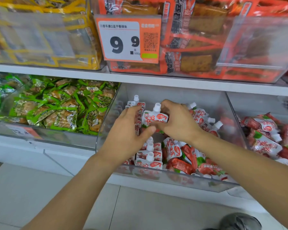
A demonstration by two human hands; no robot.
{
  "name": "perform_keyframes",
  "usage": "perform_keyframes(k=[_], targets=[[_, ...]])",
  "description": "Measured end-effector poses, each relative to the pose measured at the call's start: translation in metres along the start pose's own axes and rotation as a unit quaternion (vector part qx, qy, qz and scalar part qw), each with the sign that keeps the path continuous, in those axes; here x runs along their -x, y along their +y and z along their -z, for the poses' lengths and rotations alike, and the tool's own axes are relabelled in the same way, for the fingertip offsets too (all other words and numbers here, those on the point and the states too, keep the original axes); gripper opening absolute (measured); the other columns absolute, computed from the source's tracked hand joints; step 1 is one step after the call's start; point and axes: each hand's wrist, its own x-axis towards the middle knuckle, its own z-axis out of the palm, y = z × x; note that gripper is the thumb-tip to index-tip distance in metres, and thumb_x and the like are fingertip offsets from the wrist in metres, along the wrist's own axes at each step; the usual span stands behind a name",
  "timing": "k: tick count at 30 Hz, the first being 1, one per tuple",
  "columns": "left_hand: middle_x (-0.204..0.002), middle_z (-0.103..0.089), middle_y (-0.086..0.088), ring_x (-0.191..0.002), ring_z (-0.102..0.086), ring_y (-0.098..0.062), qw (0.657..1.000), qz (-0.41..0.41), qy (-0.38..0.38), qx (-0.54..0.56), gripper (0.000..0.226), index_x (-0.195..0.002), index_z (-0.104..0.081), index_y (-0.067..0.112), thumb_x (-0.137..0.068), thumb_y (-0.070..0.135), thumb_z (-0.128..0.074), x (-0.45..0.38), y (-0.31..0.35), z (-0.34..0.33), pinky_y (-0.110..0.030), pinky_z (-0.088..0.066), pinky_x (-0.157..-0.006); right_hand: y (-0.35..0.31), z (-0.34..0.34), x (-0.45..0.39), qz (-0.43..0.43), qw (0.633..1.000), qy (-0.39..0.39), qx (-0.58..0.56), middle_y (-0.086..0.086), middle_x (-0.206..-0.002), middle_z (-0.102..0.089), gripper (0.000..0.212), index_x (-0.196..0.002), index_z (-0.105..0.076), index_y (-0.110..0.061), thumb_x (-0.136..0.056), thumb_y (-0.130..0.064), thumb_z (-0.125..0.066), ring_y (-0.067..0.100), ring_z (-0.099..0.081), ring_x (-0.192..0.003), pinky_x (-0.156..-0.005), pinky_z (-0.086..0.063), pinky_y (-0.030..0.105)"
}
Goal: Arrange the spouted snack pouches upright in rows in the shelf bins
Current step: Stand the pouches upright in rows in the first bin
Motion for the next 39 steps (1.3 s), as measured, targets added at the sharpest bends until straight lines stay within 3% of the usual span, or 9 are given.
perform_keyframes(k=[4,7,11,17,22,24,29,31,39], targets=[[-0.099,-0.06,0.029,-0.101,-0.053,0.014,0.992,-0.076,-0.102,-0.023,0.033,-0.115,-0.062,0.038,-0.083,0.045,-0.07,0.023,0.002,0.009,-0.004,-0.04,-0.083,0.005,-0.001,-0.009,-0.032,0.984,-0.174,-0.004,-0.007,-0.082,-0.071,0.039,-0.088,-0.068,-0.019,-0.077,-0.056,-0.071,0.011,-0.067,-0.076,-0.071,-0.055,0.032],[-0.125,-0.057,0.019,-0.117,-0.048,0.006,0.981,-0.097,-0.163,-0.048,0.056,-0.13,-0.055,0.035,-0.081,0.056,-0.067,0.033,-0.003,0.004,-0.017,-0.04,-0.099,0.003,0.001,-0.015,-0.011,0.953,-0.29,0.09,-0.012,-0.09,-0.068,0.023,-0.1,-0.068,-0.024,-0.088,-0.044,-0.068,0.007,-0.063,-0.08,-0.069,-0.047,0.024],[-0.13,-0.054,0.017,-0.118,-0.05,0.001,0.982,-0.096,-0.151,-0.056,0.058,-0.13,-0.055,0.033,-0.078,0.053,-0.072,0.037,-0.011,0.002,-0.023,-0.042,-0.101,-0.004,-0.003,-0.021,-0.003,0.931,-0.348,0.108,-0.009,-0.114,-0.067,0.036,-0.121,-0.059,-0.028,-0.088,-0.038,-0.069,0.011,-0.064,-0.101,-0.091,-0.053,0.034],[-0.124,-0.053,0.013,-0.112,-0.052,-0.003,0.983,-0.125,-0.123,-0.062,0.049,-0.126,-0.06,0.027,-0.081,0.043,-0.073,0.036,-0.012,0.001,-0.018,-0.04,-0.098,-0.007,-0.003,-0.021,0.017,0.914,-0.388,0.112,-0.006,-0.095,-0.067,0.012,-0.104,-0.059,-0.023,-0.092,-0.024,-0.064,0.016,-0.065,-0.089,-0.081,-0.056,0.041],[-0.135,-0.038,0.019,-0.122,-0.037,0.004,0.983,-0.128,-0.119,-0.06,0.077,-0.139,-0.036,0.033,-0.076,0.053,-0.074,0.031,-0.012,-0.003,-0.004,-0.026,-0.099,-0.012,0.001,-0.02,0.027,0.877,-0.443,0.182,-0.005,-0.09,-0.064,0.035,-0.117,-0.05,-0.028,-0.09,-0.005,-0.052,0.018,-0.062,-0.081,-0.069,-0.055,0.035],[-0.138,-0.039,0.018,-0.124,-0.036,0.002,0.983,-0.117,-0.126,-0.069,0.088,-0.144,-0.027,0.032,-0.074,0.058,-0.072,0.025,-0.01,-0.007,-0.007,-0.027,-0.101,-0.012,0.009,-0.019,0.006,0.872,-0.47,0.139,-0.011,-0.106,-0.065,0.044,-0.125,-0.053,-0.024,-0.09,0.002,-0.051,0.014,-0.062,-0.097,-0.084,-0.053,0.029],[-0.13,-0.055,0.012,-0.119,-0.05,-0.007,0.979,-0.115,-0.152,-0.07,0.08,-0.142,-0.037,0.031,-0.075,0.06,-0.07,0.012,-0.008,-0.016,-0.026,-0.044,-0.098,0.004,0.021,-0.006,0.068,0.923,-0.312,0.216,-0.011,-0.079,-0.06,0.013,-0.091,-0.062,-0.02,-0.091,-0.033,-0.064,0.009,-0.055,-0.073,-0.07,-0.046,0.029],[-0.128,-0.055,0.01,-0.118,-0.051,-0.008,0.978,-0.112,-0.154,-0.09,0.076,-0.137,-0.047,0.025,-0.075,0.063,-0.068,0.01,-0.01,-0.016,-0.027,-0.044,-0.099,0.008,0.032,0.005,0.105,0.93,-0.221,0.275,-0.002,-0.073,-0.062,0.027,-0.083,-0.061,-0.015,-0.087,-0.041,-0.064,0.017,-0.057,-0.073,-0.068,-0.05,0.033],[-0.127,-0.051,0.012,-0.116,-0.049,-0.007,0.971,-0.117,-0.164,-0.126,0.069,-0.133,-0.05,0.025,-0.077,0.062,-0.063,0.015,-0.006,-0.013,-0.029,-0.044,-0.098,0.004,0.038,0.046,-0.016,0.924,-0.202,0.323,0.005,-0.082,-0.067,0.039,-0.085,-0.065,-0.015,-0.083,-0.053,-0.066,0.022,-0.064,-0.075,-0.064,-0.053,0.035]])
